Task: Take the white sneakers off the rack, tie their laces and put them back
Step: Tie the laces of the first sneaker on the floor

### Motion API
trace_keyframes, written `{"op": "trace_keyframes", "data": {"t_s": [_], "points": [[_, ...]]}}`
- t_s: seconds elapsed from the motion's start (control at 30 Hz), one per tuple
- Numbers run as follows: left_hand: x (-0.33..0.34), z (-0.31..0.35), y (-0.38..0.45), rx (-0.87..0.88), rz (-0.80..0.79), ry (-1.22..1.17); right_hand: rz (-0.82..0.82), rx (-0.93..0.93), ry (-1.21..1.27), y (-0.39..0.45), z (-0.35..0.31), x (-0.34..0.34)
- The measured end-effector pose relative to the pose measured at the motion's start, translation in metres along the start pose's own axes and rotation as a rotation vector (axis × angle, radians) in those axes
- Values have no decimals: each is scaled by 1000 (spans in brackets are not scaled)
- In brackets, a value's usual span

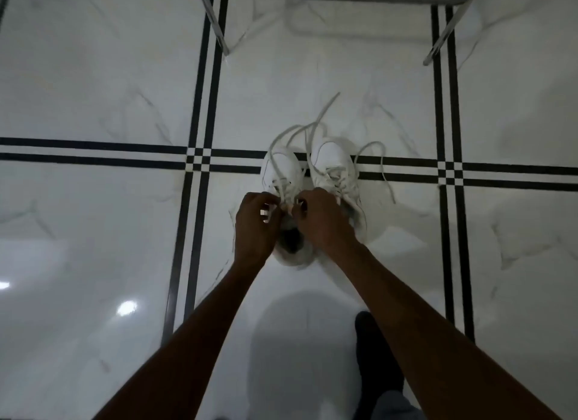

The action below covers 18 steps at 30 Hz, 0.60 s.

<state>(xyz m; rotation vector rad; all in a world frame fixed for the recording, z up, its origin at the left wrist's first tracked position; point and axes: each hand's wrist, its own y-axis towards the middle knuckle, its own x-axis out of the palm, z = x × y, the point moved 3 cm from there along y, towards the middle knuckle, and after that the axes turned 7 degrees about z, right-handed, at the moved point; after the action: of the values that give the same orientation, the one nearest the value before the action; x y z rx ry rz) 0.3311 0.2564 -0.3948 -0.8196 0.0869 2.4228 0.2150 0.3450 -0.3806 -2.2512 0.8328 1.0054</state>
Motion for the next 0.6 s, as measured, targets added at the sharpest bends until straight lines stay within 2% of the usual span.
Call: {"op": "trace_keyframes", "data": {"t_s": [0.13, 0.3, 0.5, 0.6], "points": [[3, -8, 7, 45, 66, 3, 83, -25, 139, 13, 6, 8], [0, -7, 26, 99, 117, 0, 120, 60, 309, 30, 12, 15], [1, -9, 46, 208, 153, 81, 349, 2, 238, 33, 2, 27], [-1, -14, 43, 202, 184, 91, 391, 52, 220, 31, -2, 32]]}}
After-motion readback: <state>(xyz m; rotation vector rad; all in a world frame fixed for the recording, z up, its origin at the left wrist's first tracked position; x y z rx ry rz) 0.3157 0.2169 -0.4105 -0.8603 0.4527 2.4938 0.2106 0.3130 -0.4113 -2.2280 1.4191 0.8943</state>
